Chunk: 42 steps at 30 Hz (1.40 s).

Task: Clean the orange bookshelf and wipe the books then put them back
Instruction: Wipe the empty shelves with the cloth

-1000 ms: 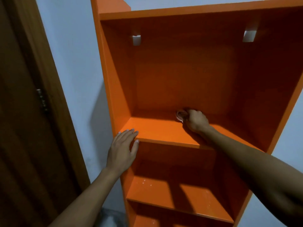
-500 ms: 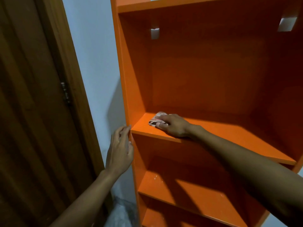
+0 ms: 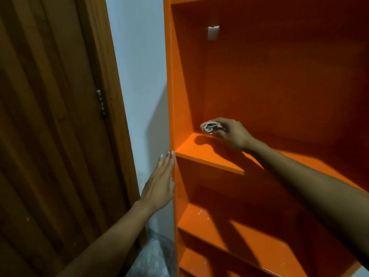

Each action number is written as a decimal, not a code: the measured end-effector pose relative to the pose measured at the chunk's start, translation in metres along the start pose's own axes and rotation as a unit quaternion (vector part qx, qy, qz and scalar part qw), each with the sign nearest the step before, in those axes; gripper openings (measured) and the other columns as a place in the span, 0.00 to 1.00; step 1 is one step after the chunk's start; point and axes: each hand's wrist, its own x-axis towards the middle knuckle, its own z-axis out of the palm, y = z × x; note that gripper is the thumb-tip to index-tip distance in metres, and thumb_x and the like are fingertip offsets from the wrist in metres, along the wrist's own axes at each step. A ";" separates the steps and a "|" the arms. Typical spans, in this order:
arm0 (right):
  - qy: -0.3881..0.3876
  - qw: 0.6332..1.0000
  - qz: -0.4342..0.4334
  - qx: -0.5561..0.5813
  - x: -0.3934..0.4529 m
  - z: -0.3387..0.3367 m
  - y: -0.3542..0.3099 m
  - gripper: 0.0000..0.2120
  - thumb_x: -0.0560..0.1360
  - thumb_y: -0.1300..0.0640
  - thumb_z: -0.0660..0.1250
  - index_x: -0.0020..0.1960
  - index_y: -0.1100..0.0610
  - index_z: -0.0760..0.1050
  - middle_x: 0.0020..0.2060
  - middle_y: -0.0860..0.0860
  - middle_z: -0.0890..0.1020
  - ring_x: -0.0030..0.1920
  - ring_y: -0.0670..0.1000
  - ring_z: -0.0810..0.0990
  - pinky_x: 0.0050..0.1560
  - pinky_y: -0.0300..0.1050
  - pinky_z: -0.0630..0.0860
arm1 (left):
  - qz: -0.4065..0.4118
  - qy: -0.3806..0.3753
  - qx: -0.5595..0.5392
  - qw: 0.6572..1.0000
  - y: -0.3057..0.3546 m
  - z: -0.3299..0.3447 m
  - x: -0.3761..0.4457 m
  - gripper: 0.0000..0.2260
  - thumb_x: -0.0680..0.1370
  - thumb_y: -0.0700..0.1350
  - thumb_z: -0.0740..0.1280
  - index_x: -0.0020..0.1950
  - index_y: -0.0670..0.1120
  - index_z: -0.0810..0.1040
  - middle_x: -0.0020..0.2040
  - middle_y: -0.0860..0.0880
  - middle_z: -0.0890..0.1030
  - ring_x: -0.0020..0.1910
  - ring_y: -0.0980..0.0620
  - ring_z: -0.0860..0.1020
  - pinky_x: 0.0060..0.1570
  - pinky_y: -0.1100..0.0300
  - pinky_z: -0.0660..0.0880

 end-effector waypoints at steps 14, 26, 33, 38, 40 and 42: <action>-0.110 0.960 0.140 -0.216 0.044 0.074 -0.014 0.18 0.82 0.47 0.52 0.68 0.51 0.69 0.68 0.57 0.72 0.66 0.64 0.70 0.63 0.60 0.67 | -0.020 -0.038 -0.001 0.999 -0.014 0.000 -0.014 0.33 0.83 0.40 0.57 0.80 0.57 0.40 0.78 0.62 0.41 0.79 0.57 0.40 0.72 0.67 0.41; 0.019 0.913 -0.177 -0.366 -0.062 0.102 -0.050 0.22 0.74 0.57 0.53 0.63 0.54 0.79 0.64 0.55 0.79 0.63 0.62 0.78 0.57 0.55 0.67 | -0.032 -0.071 -0.020 0.997 -0.011 0.024 -0.031 0.34 0.82 0.43 0.58 0.81 0.56 0.41 0.81 0.57 0.44 0.80 0.49 0.40 0.68 0.59 0.57; -0.075 0.776 -0.290 -0.556 -0.077 0.076 -0.022 0.20 0.77 0.58 0.54 0.61 0.53 0.81 0.68 0.52 0.77 0.70 0.60 0.73 0.70 0.58 0.62 | -0.083 -0.083 -0.031 0.993 0.004 0.050 -0.044 0.38 0.81 0.39 0.58 0.80 0.48 0.34 0.80 0.52 0.33 0.78 0.47 0.33 0.61 0.65 0.62; -0.055 0.774 -0.282 -0.564 -0.116 0.045 0.009 0.21 0.77 0.58 0.54 0.64 0.54 0.79 0.72 0.53 0.72 0.73 0.61 0.69 0.72 0.60 0.59 | -0.113 -0.099 -0.028 0.988 0.011 0.059 -0.051 0.38 0.81 0.40 0.59 0.80 0.47 0.33 0.80 0.50 0.32 0.79 0.47 0.34 0.64 0.57 0.68; -0.045 0.783 -0.265 -0.561 -0.138 0.029 0.025 0.21 0.78 0.59 0.54 0.66 0.53 0.77 0.75 0.52 0.67 0.75 0.60 0.65 0.73 0.61 0.59 | -0.121 -0.107 -0.028 0.986 0.012 0.063 -0.054 0.39 0.81 0.40 0.60 0.80 0.47 0.33 0.79 0.50 0.31 0.79 0.46 0.34 0.65 0.54 0.69; -0.031 0.790 -0.253 -0.557 -0.161 0.012 0.041 0.22 0.77 0.59 0.55 0.68 0.53 0.76 0.76 0.51 0.64 0.77 0.58 0.60 0.74 0.61 0.58 | -0.122 -0.119 -0.013 0.985 0.012 0.070 -0.057 0.40 0.80 0.40 0.61 0.79 0.48 0.32 0.78 0.49 0.29 0.78 0.45 0.34 0.65 0.52 0.72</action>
